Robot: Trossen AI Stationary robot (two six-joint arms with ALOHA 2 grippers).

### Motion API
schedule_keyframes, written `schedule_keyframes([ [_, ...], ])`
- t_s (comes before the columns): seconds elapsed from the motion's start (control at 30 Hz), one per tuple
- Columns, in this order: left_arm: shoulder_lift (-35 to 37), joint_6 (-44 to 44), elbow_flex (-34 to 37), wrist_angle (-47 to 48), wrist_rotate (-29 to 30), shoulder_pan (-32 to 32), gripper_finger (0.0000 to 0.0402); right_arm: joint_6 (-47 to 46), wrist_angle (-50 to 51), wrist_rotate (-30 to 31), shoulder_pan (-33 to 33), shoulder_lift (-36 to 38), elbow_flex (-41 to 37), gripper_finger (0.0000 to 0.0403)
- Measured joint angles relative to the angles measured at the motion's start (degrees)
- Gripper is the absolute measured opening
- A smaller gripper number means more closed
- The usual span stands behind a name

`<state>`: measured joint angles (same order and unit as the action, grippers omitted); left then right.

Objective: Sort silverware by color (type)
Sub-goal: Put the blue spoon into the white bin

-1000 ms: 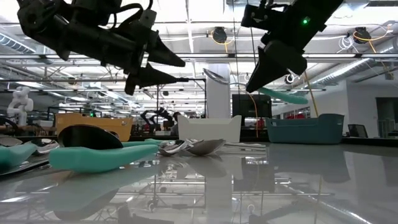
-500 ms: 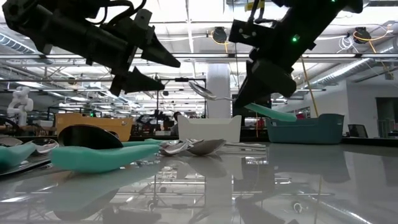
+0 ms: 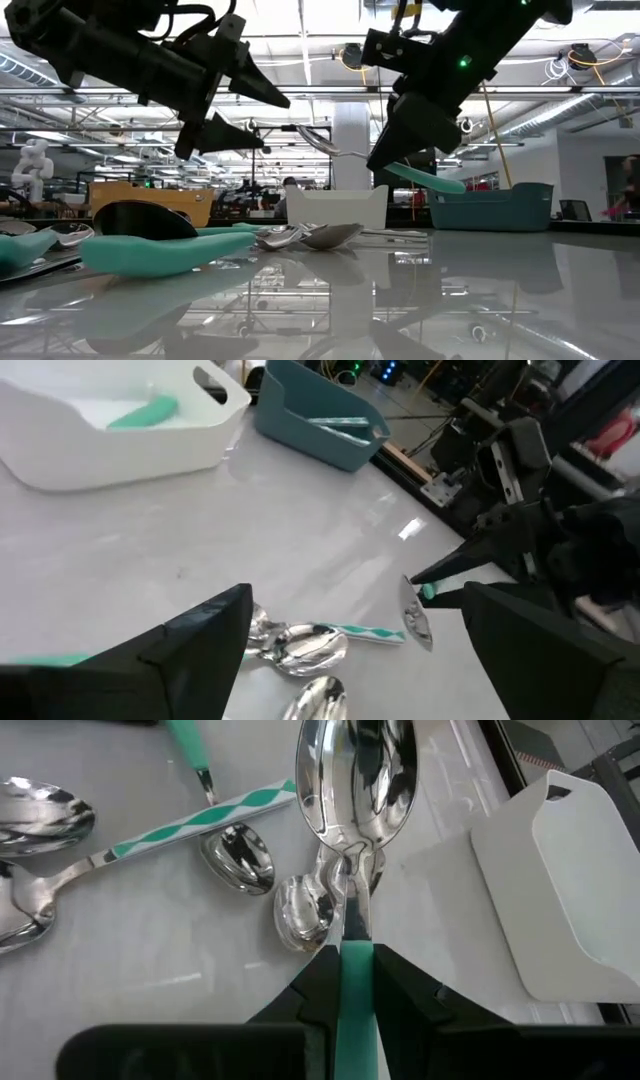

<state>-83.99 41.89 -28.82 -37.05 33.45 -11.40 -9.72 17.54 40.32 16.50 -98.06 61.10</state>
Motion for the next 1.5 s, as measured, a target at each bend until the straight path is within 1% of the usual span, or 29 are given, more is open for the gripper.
schedule_keyframes([
  [0.07, 0.0, 1.7, 0.0, 0.0, -1.5, 0.0, 0.0358, 0.0, 0.0, 0.0, -0.2, 0.0, 0.0, 0.0041],
  [0.17, 0.0, 5.1, 0.0, 0.0, -5.4, 0.5, 0.0358, 0.0, -0.1, 0.0, -0.3, 0.0, 0.0, 0.0041],
  [0.2, 0.0, 5.8, 0.0, 0.0, -5.7, 0.5, 0.0357, 0.2, -0.2, -0.1, -0.3, 0.0, 0.0, 0.0041],
  [0.3, 0.0, 6.4, 0.0, 0.5, -5.8, 0.6, 0.0344, 0.4, -1.6, -1.7, -0.3, 0.0, 0.0, 0.0041],
  [0.5, 0.0, 7.9, 0.0, 2.3, -5.7, 0.8, 0.0292, 0.7, -5.6, -2.1, -0.6, 0.0, 0.0, 0.0041],
  [0.6, 0.0, 8.0, 0.0, 2.3, -5.6, 0.8, 0.0275, 1.1, -6.2, -2.8, -1.3, 0.0, 0.0, 0.0041],
  [0.77, 0.0, 7.9, -0.4, 2.7, -5.5, 0.8, 0.0271, 1.4, -6.2, -3.1, -2.2, -1.3, 0.0, 0.0041],
  [0.87, -0.2, 7.6, -2.3, 3.1, -5.3, 0.6, 0.0271, 1.6, -6.0, -3.2, -2.6, -2.8, 0.1, 0.0041],
  [0.93, -2.6, 6.6, -4.9, 3.7, -4.6, 0.2, 0.0271, 2.3, -5.9, -3.4, -2.7, -3.7, 0.5, 0.0041],
  [1.03, -6.6, 6.3, -8.5, 9.3, -3.1, -0.1, 0.0271, 3.3, -5.5, -3.1, -2.7, -4.9, 2.1, 0.0041],
  [1.1, -9.3, 5.7, -11.6, 11.3, -3.0, 0.0, 0.0271, 3.4, -4.9, -3.1, -2.7, -5.0, 2.7, 0.0041],
  [1.2, -11.4, 4.7, -15.7, 16.4, -2.9, 0.0, 0.0271, 3.3, -4.8, -3.1, -2.5, -5.4, 3.0, 0.0041],
  [1.33, -11.6, 4.3, -19.8, 24.2, -2.9, 0.0, 0.0267, 2.9, -2.8, -2.9, -2.5, -5.4, 2.9, 0.0041],
  [1.4, -11.6, 4.3, -20.8, 26.9, -2.8, 0.0, 0.0254, 2.5, -1.2, -2.9, -2.5, -5.4, 2.9, 0.0041],
  [1.5, -11.6, 4.9, -21.3, 28.5, -2.8, 0.2, 0.0215, 1.8, 0.2, -2.6, -2.5, -5.4, 2.9, 0.0041],
])
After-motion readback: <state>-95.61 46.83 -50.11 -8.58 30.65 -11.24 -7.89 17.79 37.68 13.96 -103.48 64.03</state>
